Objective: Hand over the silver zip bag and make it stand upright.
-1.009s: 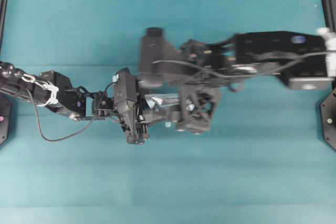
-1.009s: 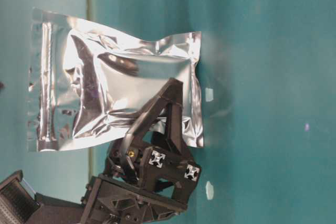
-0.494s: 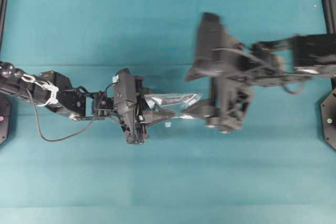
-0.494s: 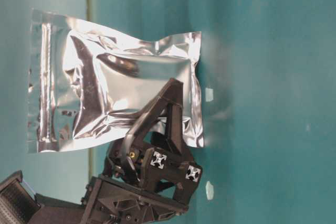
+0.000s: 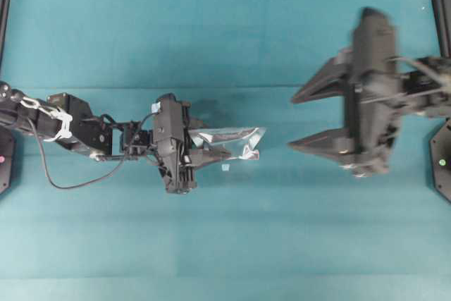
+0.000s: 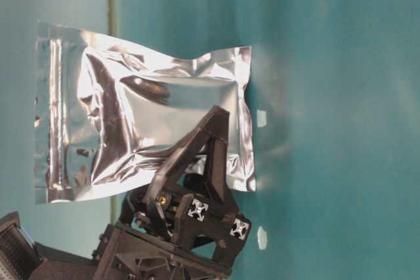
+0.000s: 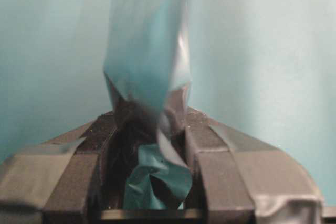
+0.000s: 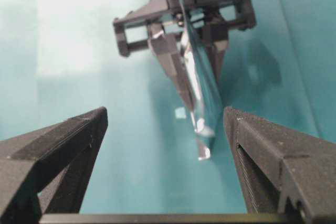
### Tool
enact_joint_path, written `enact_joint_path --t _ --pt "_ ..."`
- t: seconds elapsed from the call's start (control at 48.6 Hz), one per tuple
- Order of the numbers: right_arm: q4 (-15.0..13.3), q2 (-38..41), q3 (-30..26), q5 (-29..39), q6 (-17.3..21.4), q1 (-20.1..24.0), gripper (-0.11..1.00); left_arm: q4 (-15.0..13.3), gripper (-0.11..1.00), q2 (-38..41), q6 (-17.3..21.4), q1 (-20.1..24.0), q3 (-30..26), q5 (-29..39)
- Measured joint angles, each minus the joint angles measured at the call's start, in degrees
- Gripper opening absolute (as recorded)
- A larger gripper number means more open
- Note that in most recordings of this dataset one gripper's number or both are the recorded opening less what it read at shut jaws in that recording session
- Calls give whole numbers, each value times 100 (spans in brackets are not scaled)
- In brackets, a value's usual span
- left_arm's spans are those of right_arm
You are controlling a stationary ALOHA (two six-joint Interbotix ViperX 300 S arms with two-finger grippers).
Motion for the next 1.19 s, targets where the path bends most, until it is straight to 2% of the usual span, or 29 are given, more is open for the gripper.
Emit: enact_joint_path --t 0.473,1.194 --pt "0 -527 422 -9 0 -114 91 0 28 0 9 9 9 9" --pt "0 -527 448 -9 9 -123 91 0 28 -9 9 0 26 9"
